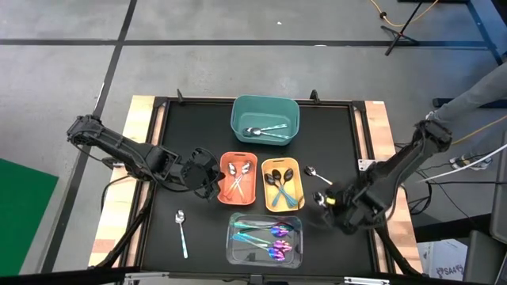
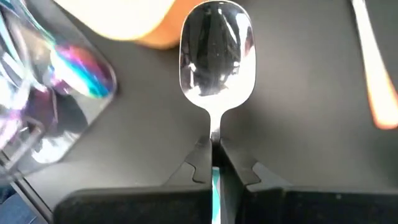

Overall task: Sort silverware by color (type)
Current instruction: Put the white patterned spoon into the green bin

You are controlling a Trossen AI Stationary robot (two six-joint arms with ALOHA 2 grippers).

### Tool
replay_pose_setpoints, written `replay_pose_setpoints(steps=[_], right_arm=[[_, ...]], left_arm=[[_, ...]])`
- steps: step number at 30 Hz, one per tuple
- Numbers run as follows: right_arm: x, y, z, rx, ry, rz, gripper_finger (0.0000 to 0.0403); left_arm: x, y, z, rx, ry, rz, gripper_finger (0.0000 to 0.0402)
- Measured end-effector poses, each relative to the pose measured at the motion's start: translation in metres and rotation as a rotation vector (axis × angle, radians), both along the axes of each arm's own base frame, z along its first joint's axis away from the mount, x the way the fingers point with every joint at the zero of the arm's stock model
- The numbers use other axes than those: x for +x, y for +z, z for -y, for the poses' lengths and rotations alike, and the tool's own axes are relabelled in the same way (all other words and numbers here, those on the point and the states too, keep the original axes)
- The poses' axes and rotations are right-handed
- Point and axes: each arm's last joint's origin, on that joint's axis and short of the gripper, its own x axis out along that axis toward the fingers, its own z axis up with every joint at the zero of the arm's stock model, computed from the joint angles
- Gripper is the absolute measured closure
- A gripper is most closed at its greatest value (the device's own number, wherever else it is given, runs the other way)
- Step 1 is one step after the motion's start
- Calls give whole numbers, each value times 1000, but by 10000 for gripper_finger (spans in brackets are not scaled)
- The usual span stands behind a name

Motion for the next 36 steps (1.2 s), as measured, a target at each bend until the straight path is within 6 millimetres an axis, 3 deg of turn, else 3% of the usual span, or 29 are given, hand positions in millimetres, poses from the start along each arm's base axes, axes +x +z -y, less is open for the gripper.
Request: replay_pose_setpoints(steps=[8, 24, 36], right_arm=[[16, 27, 52, -85, 111, 94, 402], [65, 51, 156, -312, 347, 340, 403], [88, 127, 218, -677, 478, 410, 403]], left_arm=[[0, 0, 0, 5, 4, 2, 376], [0, 1, -2, 54, 53, 21, 376], [0, 1, -2, 56, 54, 21, 376]])
